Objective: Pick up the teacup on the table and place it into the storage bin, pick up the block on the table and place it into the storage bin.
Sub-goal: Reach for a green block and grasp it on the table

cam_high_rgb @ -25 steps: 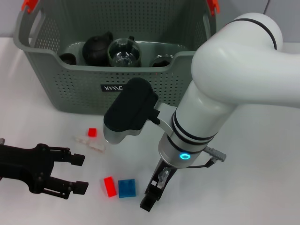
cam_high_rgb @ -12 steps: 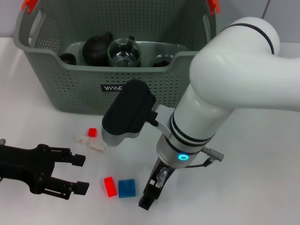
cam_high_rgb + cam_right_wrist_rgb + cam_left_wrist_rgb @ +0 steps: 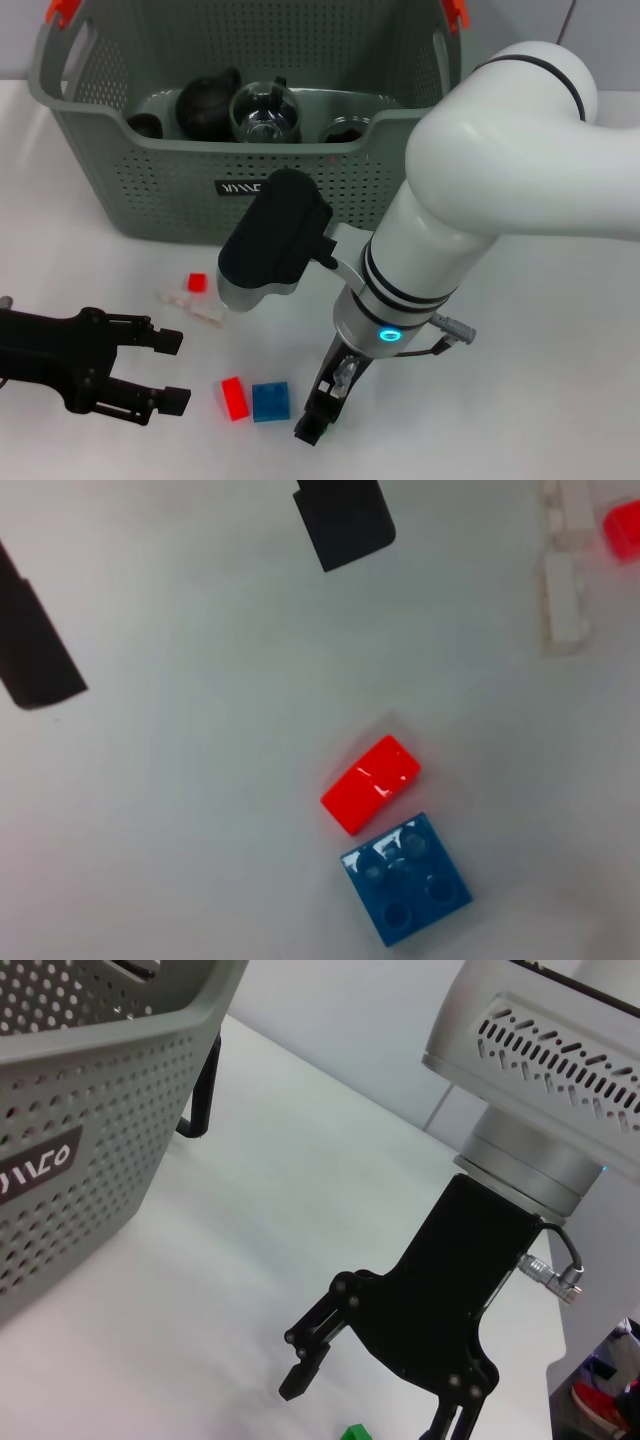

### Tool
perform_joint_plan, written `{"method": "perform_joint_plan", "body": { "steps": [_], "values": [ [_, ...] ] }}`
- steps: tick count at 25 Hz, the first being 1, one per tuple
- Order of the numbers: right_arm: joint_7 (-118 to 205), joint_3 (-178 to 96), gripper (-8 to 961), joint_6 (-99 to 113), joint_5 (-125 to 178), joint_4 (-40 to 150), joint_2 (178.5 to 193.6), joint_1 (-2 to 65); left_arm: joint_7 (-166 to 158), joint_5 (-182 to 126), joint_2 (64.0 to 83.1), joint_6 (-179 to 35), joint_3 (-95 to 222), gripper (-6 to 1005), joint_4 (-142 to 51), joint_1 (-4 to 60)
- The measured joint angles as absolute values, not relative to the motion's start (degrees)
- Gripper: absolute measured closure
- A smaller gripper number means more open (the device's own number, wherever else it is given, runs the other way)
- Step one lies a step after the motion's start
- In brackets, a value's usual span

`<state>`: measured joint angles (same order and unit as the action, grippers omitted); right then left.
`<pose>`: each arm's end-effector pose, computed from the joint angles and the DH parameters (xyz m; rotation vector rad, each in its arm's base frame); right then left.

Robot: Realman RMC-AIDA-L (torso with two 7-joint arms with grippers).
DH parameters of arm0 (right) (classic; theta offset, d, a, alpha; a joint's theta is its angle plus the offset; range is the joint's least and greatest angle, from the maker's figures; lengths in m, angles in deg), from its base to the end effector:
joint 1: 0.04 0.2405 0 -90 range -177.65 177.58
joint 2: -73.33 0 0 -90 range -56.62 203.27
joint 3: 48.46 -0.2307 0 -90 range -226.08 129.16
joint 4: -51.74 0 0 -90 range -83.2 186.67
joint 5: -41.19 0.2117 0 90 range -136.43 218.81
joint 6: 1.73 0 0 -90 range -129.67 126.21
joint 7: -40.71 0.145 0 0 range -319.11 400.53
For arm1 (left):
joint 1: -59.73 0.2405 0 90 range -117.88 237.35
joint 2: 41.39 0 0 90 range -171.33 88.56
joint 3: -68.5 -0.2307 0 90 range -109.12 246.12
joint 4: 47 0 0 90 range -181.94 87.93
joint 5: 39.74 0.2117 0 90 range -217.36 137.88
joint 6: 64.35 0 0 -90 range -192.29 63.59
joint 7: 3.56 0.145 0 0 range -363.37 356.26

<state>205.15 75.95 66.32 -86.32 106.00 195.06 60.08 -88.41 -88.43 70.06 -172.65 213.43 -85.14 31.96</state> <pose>0.0759 0.2893 -0.1531 -2.8827 0.5270 -0.7892 -0.2851 0.2660 0.0562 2.9684 0.8504 0.4630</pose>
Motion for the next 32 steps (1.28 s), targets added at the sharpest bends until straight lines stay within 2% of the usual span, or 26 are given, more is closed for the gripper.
{"method": "perform_joint_plan", "body": {
  "steps": [31,32],
  "values": [
    [206.2,75.7,34,68.2,-88.1,106.1,194.98,60.6,-88.9,-88.4,70.06,-172.5,213.4,123,-85.1,31.5],
    [206.1,75.7,64,68.2,-88.0,106.1,195.00,60.7,-88.9,-88.4,70.06,-172.5,213.4,123,-85.1,31.5]
  ]
}}
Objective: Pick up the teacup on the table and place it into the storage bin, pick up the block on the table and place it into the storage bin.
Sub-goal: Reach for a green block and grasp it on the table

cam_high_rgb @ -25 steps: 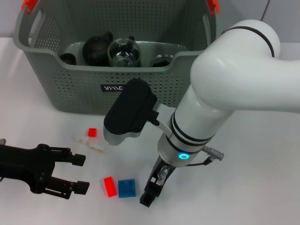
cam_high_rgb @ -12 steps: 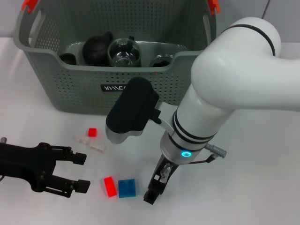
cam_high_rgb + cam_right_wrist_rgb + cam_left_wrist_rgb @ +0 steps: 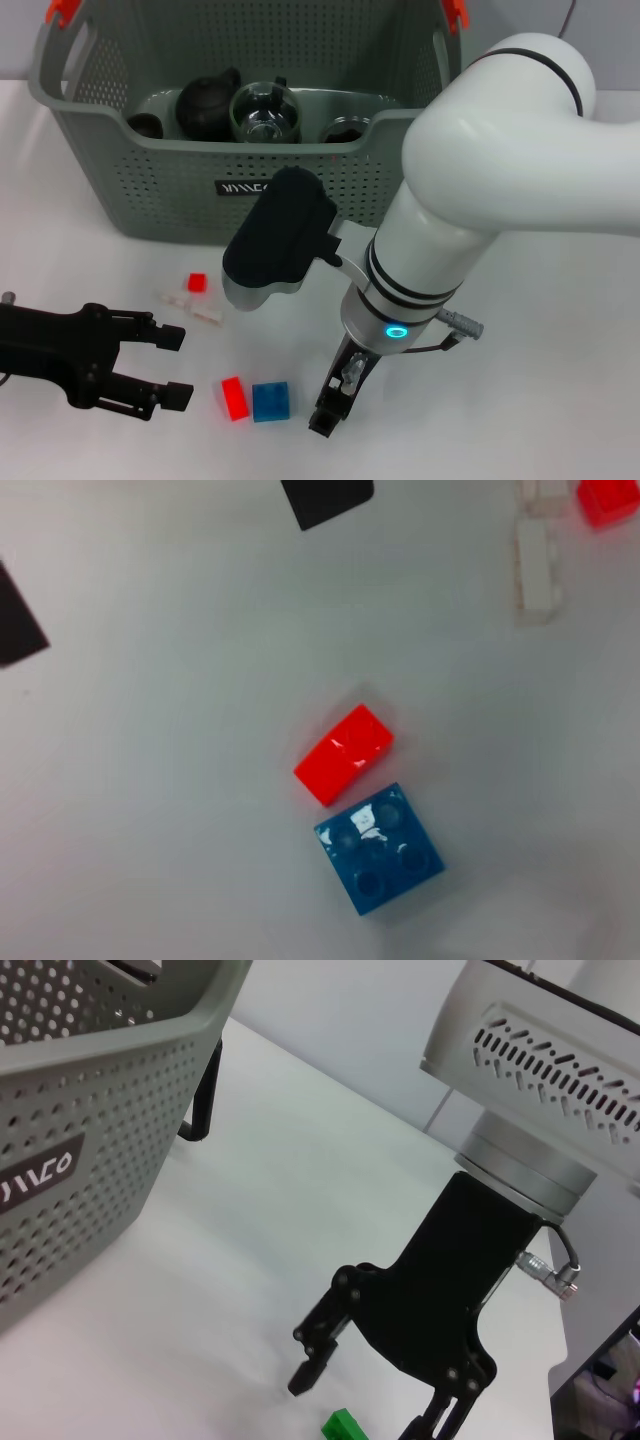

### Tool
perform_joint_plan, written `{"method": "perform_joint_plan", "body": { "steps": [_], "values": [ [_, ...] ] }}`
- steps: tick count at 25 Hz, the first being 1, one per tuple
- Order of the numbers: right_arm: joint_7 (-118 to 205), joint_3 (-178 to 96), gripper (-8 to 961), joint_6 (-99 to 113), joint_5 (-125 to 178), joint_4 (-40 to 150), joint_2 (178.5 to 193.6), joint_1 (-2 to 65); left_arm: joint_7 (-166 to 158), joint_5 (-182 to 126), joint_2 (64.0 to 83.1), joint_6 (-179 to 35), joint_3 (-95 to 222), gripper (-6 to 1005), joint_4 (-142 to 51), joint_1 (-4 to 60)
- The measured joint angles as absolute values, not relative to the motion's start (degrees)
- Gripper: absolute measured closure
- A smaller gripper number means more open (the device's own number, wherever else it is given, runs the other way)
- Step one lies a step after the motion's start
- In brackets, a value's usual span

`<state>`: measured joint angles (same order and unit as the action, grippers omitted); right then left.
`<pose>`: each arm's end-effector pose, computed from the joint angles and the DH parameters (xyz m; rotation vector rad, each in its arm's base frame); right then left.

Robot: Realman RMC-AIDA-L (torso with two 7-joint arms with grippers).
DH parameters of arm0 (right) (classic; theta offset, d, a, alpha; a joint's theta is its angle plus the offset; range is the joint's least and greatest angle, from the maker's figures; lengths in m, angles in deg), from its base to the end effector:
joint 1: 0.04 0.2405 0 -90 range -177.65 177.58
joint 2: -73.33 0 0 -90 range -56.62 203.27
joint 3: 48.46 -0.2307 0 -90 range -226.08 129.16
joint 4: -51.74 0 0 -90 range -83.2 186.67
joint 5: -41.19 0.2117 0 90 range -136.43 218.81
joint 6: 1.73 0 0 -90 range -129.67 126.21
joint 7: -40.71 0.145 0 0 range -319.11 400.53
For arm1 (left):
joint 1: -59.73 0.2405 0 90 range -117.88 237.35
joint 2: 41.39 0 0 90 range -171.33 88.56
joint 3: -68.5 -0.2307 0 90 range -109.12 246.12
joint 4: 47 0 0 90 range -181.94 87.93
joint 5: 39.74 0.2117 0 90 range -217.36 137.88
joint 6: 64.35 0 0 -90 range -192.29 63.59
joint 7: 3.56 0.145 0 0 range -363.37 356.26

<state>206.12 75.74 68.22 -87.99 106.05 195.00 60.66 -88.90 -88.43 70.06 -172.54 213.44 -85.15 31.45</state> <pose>0.0777 0.2912 -0.1493 -2.8532 0.5185 -0.8401 -0.2829 0.2688 0.0563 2.9681 0.8500 0.4616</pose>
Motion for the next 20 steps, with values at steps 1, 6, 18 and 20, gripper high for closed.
{"method": "perform_joint_plan", "body": {
  "steps": [1,6,18,20],
  "values": [
    [206.0,75.8,93,68.2,-87.8,106.1,195.03,60.7,-88.9,-88.4,70.06,-172.5,213.4,124,-85.2,31.4],
    [205.4,75.9,186,67.7,-86.9,106.1,195.06,60.5,-88.9,-88.4,70.06,-172.5,213.4,124,-85.2,31.4],
    [205.2,76.0,199,67.8,-86.2,106.1,195.05,60.2,-88.9,-88.4,70.08,-172.5,213.4,123,-85.2,31.4],
    [205.2,76.0,201,67.9,-86.2,106.0,195.05,60.2,-88.9,-88.4,70.11,-172.5,213.4,123,-85.2,31.4]
  ]
}}
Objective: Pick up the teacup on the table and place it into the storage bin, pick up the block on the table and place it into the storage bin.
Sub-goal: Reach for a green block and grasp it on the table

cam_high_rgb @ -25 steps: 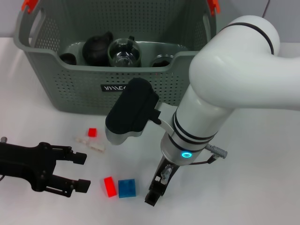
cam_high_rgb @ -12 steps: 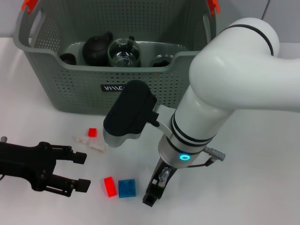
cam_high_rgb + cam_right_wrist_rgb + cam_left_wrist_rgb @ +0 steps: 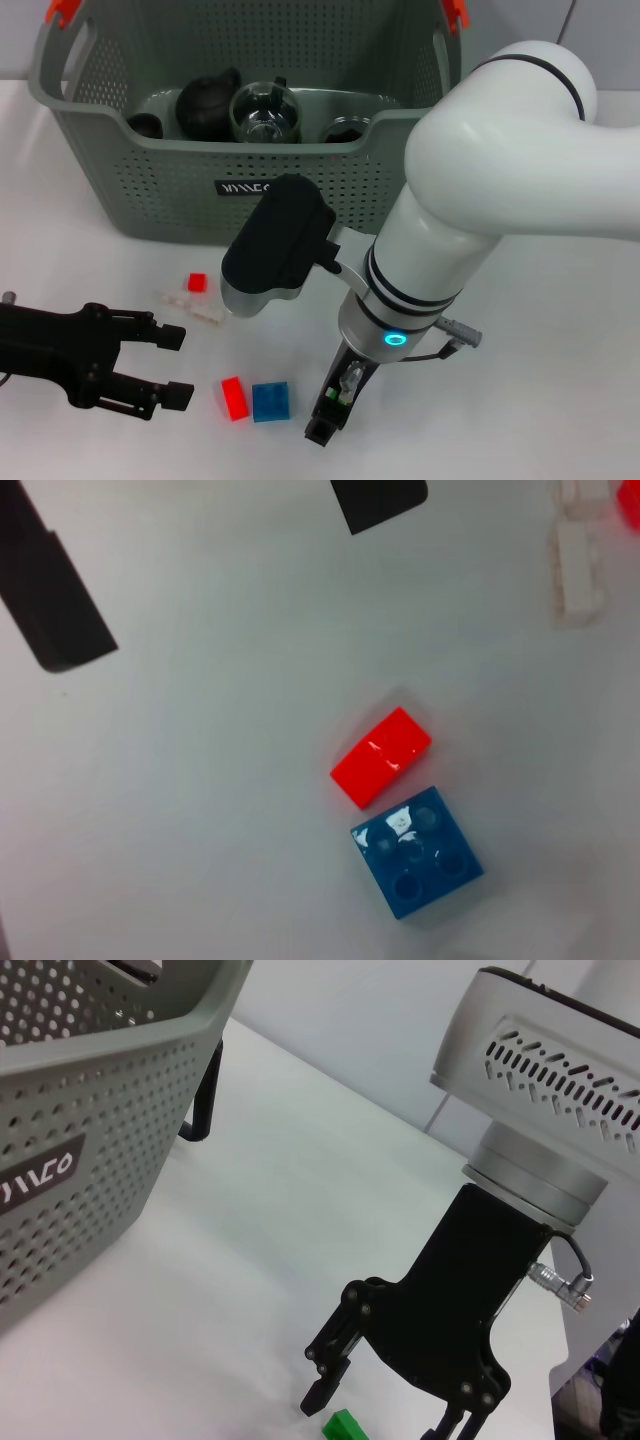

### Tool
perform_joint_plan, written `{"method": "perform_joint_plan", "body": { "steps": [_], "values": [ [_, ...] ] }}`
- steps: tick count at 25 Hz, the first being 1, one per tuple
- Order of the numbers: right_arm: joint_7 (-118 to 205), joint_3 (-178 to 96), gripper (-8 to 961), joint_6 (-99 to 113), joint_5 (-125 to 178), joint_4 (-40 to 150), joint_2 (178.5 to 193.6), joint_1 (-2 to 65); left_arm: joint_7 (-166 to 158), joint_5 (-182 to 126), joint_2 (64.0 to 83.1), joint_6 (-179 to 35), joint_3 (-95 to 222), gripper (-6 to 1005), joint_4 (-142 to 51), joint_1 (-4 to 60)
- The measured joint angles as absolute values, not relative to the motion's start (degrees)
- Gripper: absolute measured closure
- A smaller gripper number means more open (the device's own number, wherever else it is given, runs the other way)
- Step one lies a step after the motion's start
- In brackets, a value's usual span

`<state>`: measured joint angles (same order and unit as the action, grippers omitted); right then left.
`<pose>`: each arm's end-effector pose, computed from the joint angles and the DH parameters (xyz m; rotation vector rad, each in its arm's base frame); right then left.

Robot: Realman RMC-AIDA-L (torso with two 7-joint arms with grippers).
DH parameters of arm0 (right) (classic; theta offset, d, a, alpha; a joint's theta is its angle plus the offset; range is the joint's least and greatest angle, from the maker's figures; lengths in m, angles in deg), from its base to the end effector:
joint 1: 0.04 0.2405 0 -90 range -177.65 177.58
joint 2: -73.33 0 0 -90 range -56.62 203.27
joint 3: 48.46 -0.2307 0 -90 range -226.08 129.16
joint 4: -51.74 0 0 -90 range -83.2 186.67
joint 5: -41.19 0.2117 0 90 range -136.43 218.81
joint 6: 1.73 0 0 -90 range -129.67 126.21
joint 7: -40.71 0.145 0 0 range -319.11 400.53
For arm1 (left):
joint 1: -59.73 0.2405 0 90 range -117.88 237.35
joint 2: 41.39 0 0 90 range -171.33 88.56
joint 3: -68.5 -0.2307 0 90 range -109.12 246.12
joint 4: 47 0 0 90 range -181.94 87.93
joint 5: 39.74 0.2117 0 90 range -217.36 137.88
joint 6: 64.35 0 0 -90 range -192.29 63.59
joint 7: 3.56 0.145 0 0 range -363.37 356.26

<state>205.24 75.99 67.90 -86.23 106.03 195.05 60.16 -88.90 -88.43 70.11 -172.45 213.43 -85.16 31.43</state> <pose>0.0781 0.2868 -0.1515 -2.8832 0.5343 -0.8277 -0.2828 0.2690 0.0559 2.9689 0.8500 0.4616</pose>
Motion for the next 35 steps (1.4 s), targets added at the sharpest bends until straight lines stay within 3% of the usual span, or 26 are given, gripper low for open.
{"method": "perform_joint_plan", "body": {
  "steps": [20,35],
  "values": [
    [204.3,76.0,217,67.4,-86.3,105.4,195.05,60.2,-88.9,-88.4,70.25,-172.1,213.4,124,-85.1,31.4],
    [203.7,76.1,431,67.3,-86.1,104.7,195.05,60.2,-88.9,-88.5,70.23,-172.0,213.4,124,-85.1,31.3]
  ]
}}
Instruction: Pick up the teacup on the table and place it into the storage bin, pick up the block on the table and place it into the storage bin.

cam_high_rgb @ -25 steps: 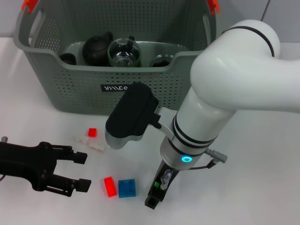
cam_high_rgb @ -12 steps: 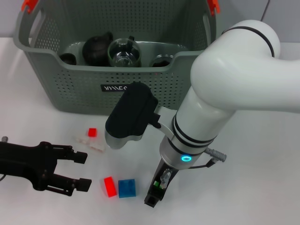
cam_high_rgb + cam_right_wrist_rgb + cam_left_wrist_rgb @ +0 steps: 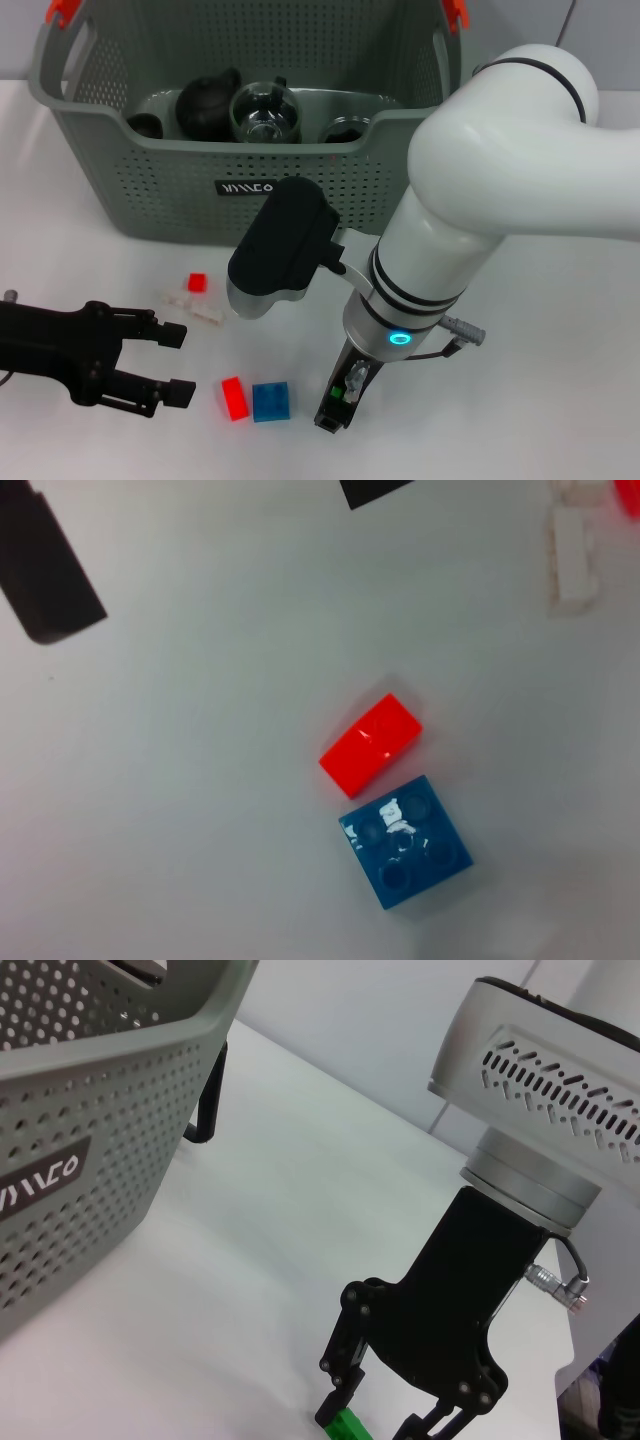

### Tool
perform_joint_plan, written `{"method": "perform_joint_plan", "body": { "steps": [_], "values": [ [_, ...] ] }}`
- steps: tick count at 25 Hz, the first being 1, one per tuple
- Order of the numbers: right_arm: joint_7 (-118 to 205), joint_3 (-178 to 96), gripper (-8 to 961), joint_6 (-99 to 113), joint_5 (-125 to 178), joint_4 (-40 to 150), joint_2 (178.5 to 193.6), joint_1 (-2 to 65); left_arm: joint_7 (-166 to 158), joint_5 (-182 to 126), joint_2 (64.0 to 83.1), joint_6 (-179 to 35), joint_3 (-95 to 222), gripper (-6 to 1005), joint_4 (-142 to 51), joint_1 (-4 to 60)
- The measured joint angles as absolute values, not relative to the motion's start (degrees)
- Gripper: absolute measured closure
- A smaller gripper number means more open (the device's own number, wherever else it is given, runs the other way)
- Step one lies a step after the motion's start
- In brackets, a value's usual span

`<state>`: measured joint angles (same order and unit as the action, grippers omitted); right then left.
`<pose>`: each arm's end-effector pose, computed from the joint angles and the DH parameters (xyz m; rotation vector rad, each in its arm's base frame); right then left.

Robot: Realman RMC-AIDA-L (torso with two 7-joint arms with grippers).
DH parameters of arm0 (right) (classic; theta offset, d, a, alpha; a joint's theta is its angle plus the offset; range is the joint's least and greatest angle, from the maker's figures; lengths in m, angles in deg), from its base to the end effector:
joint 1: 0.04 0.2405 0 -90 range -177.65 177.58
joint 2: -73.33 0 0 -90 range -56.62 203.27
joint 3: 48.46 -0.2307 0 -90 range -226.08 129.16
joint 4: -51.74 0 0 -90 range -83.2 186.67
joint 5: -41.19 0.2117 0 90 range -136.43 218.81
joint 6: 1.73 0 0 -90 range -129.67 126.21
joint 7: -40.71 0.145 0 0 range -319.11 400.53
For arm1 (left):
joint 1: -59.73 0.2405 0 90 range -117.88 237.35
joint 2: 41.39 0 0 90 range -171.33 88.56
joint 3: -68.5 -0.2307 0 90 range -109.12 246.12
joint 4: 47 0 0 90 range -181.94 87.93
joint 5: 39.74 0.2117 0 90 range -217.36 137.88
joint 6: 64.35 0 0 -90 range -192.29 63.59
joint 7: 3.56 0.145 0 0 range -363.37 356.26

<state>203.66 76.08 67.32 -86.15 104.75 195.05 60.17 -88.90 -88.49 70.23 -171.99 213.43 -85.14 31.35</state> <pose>0.0830 0.2893 -0.1518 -2.8838 0.5162 -0.8380 -0.2826 0.2702 0.0550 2.9747 0.8514 0.4620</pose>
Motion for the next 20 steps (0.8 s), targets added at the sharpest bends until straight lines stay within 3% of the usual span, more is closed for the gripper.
{"method": "perform_joint_plan", "body": {
  "steps": [4,20],
  "values": [
    [203.7,76.1,523,67.5,-86.2,104.8,195.06,60.2,-88.9,-88.5,70.23,-171.9,213.4,124,-85.1,31.3],
    [203.5,66.4,522,74.1,-92.8,113.5,193.83,59.5,-89.4,-88.8,69.81,-172.6,213.4,123,-85.5,31.7]
  ]
}}
